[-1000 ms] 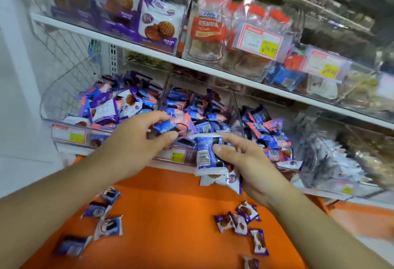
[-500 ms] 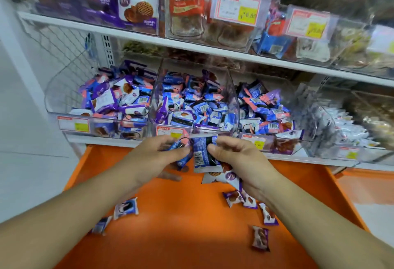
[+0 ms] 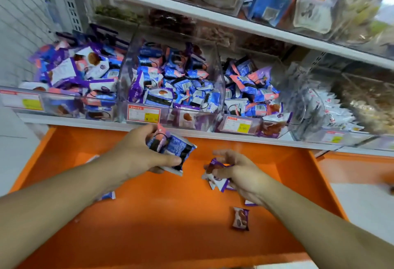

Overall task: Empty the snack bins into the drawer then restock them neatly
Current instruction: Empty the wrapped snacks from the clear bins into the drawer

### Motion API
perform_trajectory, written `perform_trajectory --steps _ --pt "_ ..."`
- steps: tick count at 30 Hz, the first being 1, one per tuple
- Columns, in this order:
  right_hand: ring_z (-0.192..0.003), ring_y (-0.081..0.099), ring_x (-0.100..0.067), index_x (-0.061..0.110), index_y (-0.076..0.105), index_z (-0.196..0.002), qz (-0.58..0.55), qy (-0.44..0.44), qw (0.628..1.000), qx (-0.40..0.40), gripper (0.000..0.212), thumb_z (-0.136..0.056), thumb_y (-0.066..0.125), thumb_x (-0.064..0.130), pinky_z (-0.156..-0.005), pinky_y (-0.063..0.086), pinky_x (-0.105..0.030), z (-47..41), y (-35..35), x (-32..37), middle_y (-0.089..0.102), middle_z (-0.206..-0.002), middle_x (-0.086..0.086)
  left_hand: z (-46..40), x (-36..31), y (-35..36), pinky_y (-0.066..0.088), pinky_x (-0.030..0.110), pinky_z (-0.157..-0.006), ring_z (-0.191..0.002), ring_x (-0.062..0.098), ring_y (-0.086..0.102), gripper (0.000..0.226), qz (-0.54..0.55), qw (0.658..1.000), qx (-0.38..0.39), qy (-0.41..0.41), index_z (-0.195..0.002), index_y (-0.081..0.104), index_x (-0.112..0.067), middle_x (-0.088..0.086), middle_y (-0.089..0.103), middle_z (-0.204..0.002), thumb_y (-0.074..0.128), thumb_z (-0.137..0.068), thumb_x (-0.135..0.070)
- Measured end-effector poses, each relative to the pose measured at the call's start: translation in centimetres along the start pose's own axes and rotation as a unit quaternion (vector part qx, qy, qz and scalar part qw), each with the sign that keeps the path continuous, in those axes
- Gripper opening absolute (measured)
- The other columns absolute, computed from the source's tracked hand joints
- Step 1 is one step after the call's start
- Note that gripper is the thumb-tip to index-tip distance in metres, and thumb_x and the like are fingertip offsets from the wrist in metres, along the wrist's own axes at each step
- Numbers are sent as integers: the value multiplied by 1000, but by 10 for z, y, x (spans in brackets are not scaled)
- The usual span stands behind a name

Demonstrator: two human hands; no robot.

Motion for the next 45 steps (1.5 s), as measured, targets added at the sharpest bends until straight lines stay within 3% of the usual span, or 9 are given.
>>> perform_trajectory --steps 5,10,12,17,23,30,37,39,45 --pt "-74 72 -5 19 52 -151 162 34 979 -121 67 -90 79 3 -61 55 -19 -19 -74 -42 71 -128 3 -9 13 17 66 44 -71 -80 19 78 58 -52 998 21 1 -112 69 -26 -4 79 -92 98 -63 -17" --pt "-77 65 -14 30 43 -157 395 72 903 -155 67 -96 68 19 -63 51 -24 -15 -86 -48 62 -142 -3 -10 17 15 66 42 -70 -80 19 78 53 -67 998 11 2 -109 69 -27 -5 80 -92 97 -65 -19" --pt "-64 62 -9 24 56 -147 344 53 932 -98 55 -95 63 7 -55 48 -22 -14 -61 -31 68 -131 -3 -8 18 13 66 41 -69 -79 18 78 52 -75 997 9 4 -108 69 -28 -7 80 -92 97 -65 -21" --pt "-109 73 -26 12 69 -128 59 -67 990 105 27 -102 66 17 -91 61 -43 17 34 36 76 -120 -8 2 18 12 66 43 -68 -82 15 77 57 -81 996 14 18 -115 66 -31 -11 78 -97 97 -67 -27" --pt "-90 75 -28 6 71 -108 128 -119 983 51 14 -98 74 14 -76 64 -49 20 70 37 77 -98 -11 7 30 9 64 45 -79 -85 19 77 50 -106 992 64 15 -123 60 -34 -7 76 -104 86 -81 -41" --pt "-85 77 -31 5 70 -102 157 -12 987 -9 9 -96 71 12 -79 64 -51 -29 83 -28 76 -97 -19 -1 51 -54 64 39 -80 -88 19 77 35 -202 979 23 -15 -127 54 -25 0 69 -117 70 -98 -33" --pt "-102 70 -23 21 60 -139 80 15 992 101 49 -94 76 11 -84 58 -39 -93 206 -46 68 -129 -8 -2 57 -115 64 31 -79 -88 19 75 23 -204 979 16 0 -102 68 -31 0 67 -109 83 -88 -21" --pt "-105 71 -27 20 63 -128 52 -9 993 105 46 -89 72 -3 -85 57 -40 -97 203 -32 69 -131 -11 -4 64 -121 60 16 -70 -83 17 75 28 -226 974 1 -10 -108 64 -26 -5 65 -109 83 -88 -19" --pt "-103 71 -30 9 70 -122 28 -89 980 175 40 -83 78 8 -80 58 -39 -67 170 -7 73 -118 -16 -17 88 -100 53 20 -69 -86 3 67 59 -253 967 -7 -23 -129 59 -30 -11 66 -123 90 -79 -33"
Point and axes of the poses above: each hand's wrist, its own z-axis away from the middle knuckle, its own y-axis out of the palm, x = y × z, the point moved 6 cm from there along -z, towards the middle knuckle
